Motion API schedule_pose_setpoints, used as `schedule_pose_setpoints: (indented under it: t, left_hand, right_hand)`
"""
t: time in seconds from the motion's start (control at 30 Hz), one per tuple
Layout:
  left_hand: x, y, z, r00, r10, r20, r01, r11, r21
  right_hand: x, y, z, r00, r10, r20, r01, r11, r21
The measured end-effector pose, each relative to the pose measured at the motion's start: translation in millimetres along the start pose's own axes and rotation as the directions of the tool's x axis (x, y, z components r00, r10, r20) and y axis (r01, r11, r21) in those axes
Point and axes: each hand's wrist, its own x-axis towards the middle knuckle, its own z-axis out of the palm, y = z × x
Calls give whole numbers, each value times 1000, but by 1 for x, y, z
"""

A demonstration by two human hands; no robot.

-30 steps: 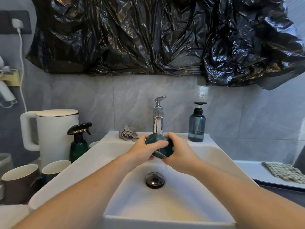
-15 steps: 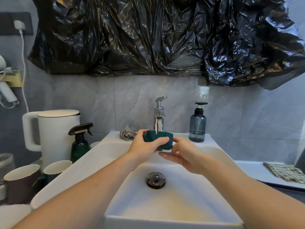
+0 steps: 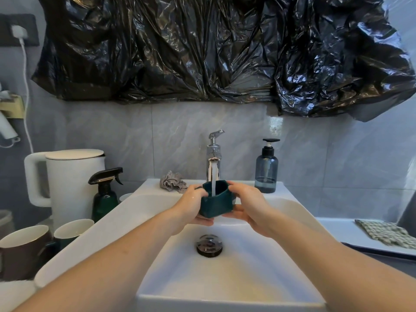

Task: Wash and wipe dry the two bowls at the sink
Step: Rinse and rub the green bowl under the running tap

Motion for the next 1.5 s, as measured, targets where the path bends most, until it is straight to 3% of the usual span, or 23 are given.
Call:
schedule_pose_setpoints:
  t: [0.23, 0.5, 0.87, 1.13, 1.33, 1.5]
  left_hand:
    - [2, -9, -5, 995, 89, -54, -71, 959, 275]
    - [2, -6, -2, 967, 153, -202, -85, 947, 310]
    - [1, -5, 0, 967, 129, -219, -9, 879, 476]
    - [0, -5, 4, 954, 251, -164, -135, 848, 513]
    - [4, -9, -3, 919, 343, -192, -181, 803, 567]
    - [9, -13, -6, 944, 328, -36, -239, 756, 609]
  right_hand:
    - [2, 0, 1, 997, -69, 36, 73, 990, -123]
    - [4, 8, 3, 995, -23, 102, 40, 985, -169]
    - [2, 13, 10, 991, -119, 67, 136, 810, -571]
    - [4, 10, 3, 994, -112, 10, 99, 827, -554]
    - [-2, 12, 9, 989, 86, 119, -2, 822, -570]
    - [-1, 13, 4, 996, -5, 88, 60, 770, -635]
